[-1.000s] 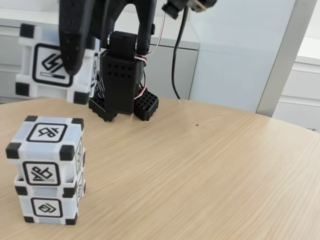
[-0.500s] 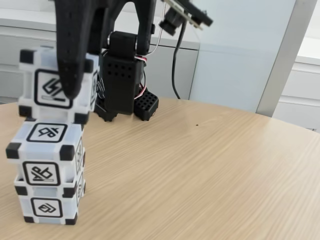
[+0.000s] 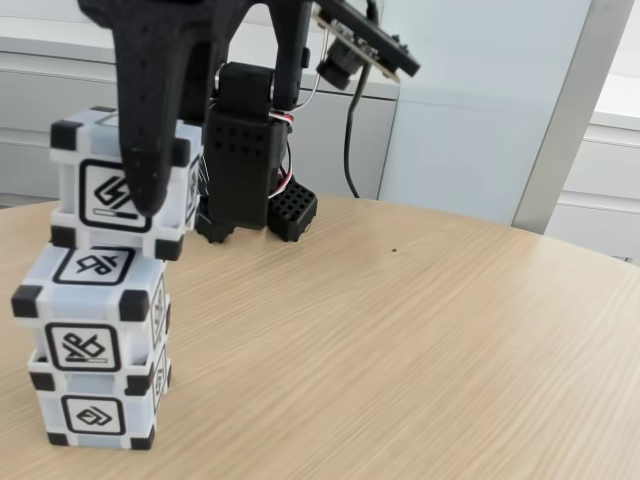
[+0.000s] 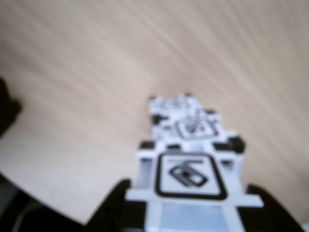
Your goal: Stack cubes from left to right.
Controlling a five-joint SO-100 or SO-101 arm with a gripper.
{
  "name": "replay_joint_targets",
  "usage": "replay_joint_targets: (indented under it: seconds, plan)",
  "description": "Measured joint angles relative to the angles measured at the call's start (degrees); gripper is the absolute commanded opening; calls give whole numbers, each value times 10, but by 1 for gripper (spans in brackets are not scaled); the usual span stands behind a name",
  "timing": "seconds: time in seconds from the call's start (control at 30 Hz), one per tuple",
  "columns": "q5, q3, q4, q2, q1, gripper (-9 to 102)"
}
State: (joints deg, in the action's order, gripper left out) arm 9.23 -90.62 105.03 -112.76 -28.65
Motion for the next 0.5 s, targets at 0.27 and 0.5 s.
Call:
replay_joint_targets:
  seconds: [0.27,0.5]
  plan:
    - [-6,0,0,0,0,0]
    - [-9,27,0,0,0,0]
